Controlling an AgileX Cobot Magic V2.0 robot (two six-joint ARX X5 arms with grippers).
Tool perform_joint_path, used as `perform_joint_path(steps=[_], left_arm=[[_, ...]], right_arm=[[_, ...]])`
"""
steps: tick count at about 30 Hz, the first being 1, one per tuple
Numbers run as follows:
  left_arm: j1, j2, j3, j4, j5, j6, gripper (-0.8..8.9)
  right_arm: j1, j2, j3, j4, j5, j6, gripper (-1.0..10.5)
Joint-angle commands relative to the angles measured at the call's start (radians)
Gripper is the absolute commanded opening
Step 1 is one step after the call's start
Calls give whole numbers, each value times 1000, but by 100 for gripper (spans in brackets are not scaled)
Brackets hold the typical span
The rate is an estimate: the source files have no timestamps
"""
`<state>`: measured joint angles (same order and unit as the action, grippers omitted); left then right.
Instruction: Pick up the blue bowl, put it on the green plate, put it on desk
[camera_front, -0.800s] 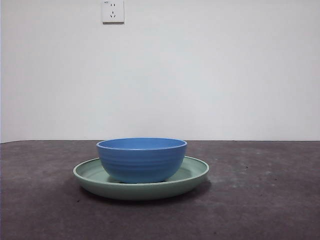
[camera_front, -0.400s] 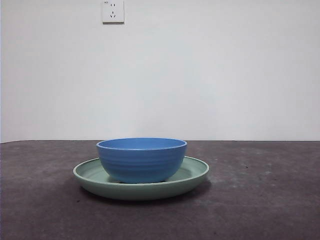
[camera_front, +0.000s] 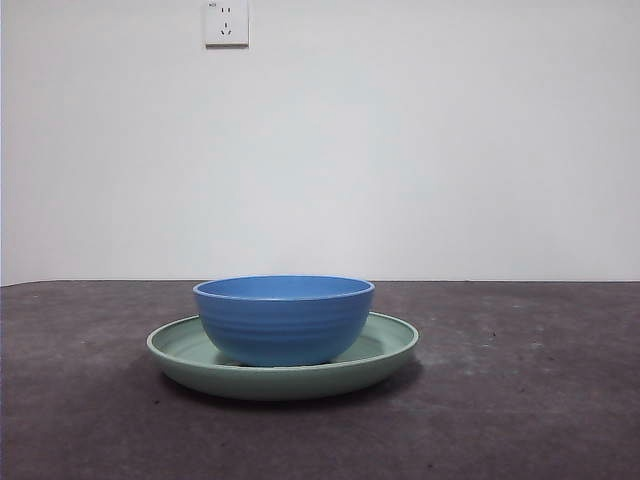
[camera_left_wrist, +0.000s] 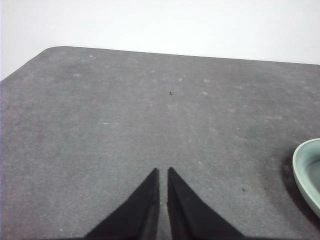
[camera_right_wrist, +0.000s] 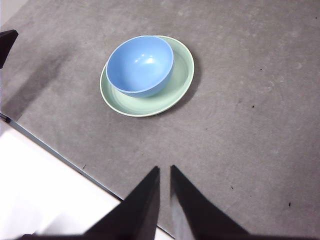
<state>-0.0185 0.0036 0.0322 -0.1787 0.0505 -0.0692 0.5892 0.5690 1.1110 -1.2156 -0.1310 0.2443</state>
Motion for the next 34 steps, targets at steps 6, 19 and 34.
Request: perform_joint_path(steps=[6, 19, 34], left_arm=[[-2, 0, -21, -8, -3, 0, 27], [-2, 0, -21, -8, -3, 1, 27], [-2, 0, -21, -8, -3, 1, 27]], right_arm=[[8, 4, 13, 11, 0, 10, 30], [-79, -17, 13, 8, 1, -82, 30], [-514, -332, -570, 803, 53, -324, 30]])
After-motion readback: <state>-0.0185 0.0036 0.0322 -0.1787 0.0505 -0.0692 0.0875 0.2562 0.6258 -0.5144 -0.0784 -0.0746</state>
